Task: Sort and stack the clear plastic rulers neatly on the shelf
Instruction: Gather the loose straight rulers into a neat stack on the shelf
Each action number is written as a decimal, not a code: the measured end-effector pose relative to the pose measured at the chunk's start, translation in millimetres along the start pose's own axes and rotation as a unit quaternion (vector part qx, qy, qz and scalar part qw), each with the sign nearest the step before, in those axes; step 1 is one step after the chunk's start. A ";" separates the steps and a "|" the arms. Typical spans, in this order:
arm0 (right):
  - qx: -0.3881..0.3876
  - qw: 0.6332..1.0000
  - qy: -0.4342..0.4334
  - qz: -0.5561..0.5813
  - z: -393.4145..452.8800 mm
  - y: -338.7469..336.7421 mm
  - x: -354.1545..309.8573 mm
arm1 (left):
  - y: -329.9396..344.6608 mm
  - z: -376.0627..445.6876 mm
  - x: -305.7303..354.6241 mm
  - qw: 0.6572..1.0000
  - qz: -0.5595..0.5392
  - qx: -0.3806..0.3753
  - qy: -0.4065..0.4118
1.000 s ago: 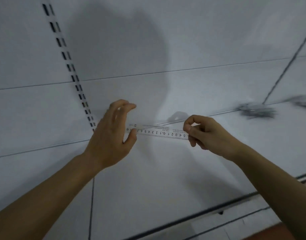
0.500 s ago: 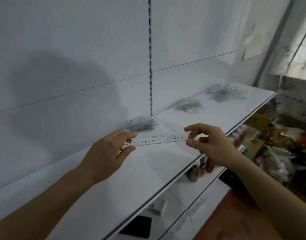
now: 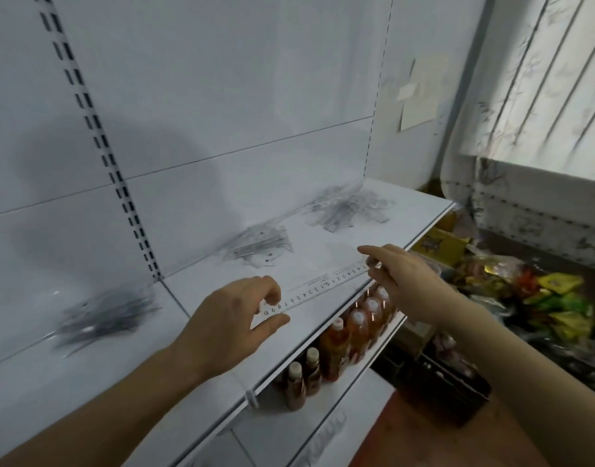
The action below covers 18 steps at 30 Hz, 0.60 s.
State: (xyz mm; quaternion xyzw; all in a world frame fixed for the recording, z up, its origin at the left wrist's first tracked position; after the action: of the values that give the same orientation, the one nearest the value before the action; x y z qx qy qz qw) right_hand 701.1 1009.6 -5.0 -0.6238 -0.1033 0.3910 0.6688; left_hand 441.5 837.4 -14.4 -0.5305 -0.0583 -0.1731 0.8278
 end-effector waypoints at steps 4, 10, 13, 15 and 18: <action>-0.018 0.999 -0.007 -0.031 41.5 -11.2 49.6 | 28.7 66.3 -19.1 1.000 0.004 0.017 -0.013; 0.028 0.998 0.041 -0.043 91.5 -39.1 136.1 | 73.3 155.1 -31.7 0.995 -0.033 0.090 -0.038; 0.058 0.996 0.050 -0.041 119.3 -51.2 175.2 | 102.1 184.8 -33.7 0.998 -0.010 0.049 -0.041; 0.066 0.996 0.050 -0.020 138.2 -50.5 188.2 | 121.1 195.5 -32.7 0.998 -0.002 -0.009 -0.060; 0.060 0.997 0.038 -0.007 173.5 -39.1 196.3 | 140.1 201.8 -28.8 0.994 0.033 -0.063 -0.087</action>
State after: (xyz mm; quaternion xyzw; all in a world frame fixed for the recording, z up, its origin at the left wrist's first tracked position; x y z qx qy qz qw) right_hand 740.0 1271.6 -3.1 -0.5961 -0.0582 0.3677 0.7114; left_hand 480.9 1078.0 -55.9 -0.5961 -0.1013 -0.1021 0.7899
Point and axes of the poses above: each hand's wrist, its own z-axis towards the middle knuckle, its own y-axis out of the palm, x = y × z, the point moved 1 cm from there along z, towards the middle knuckle, and after that the axes turned 1 degree about z, right-handed, at the moved point
